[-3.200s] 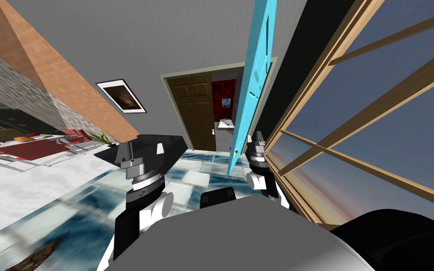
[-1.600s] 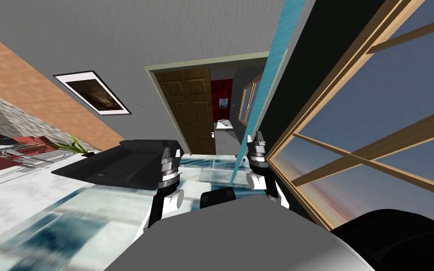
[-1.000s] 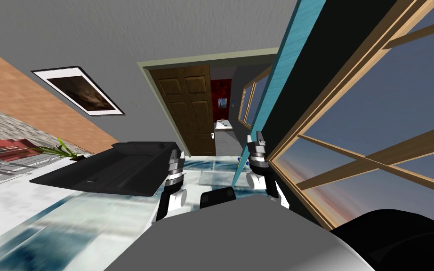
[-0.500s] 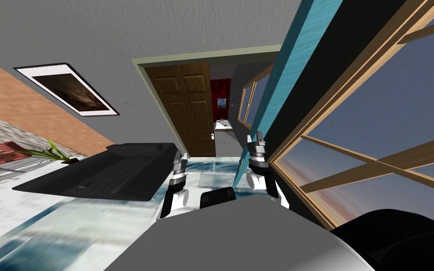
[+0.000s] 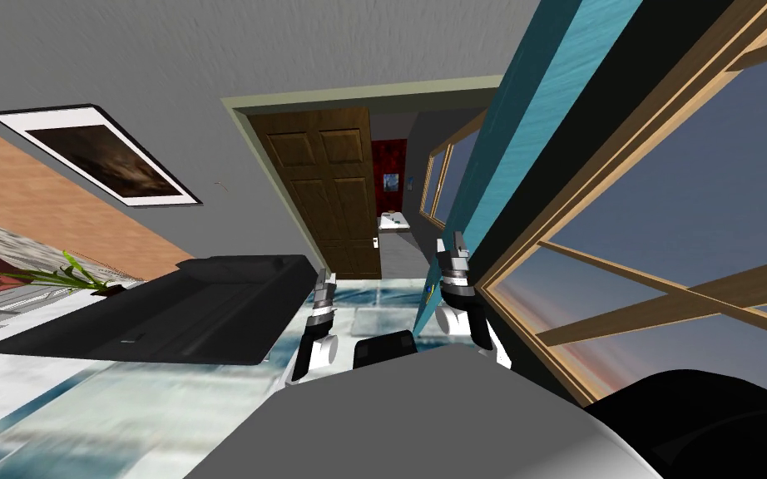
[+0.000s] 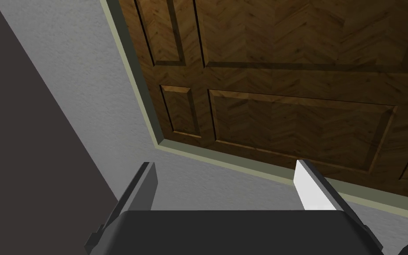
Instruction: Pull the door open
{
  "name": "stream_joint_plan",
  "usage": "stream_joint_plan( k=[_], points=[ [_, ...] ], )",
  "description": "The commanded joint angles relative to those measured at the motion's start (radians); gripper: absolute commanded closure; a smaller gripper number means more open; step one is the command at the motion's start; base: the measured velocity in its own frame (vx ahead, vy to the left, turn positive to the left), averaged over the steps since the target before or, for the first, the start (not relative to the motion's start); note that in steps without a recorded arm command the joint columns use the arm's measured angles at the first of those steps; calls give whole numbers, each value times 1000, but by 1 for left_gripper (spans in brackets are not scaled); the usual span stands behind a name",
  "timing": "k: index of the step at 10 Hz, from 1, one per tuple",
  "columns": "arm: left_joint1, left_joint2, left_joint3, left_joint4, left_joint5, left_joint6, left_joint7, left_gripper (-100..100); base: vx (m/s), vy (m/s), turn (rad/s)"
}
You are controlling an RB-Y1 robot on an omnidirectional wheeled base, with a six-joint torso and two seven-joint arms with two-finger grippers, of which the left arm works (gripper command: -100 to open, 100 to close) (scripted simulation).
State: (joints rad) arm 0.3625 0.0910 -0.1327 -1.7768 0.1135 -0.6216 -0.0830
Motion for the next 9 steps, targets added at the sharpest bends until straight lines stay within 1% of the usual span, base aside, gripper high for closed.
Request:
stream_joint_plan(
  k=[1, 9],
  points=[
    [-8, 1, -6, 29, 2, -5, -2, -100, 71, 18, -28],
    [-43, -3, -43, 171, 7, -28, -21, -100, 73, 18, -25]
  ],
)
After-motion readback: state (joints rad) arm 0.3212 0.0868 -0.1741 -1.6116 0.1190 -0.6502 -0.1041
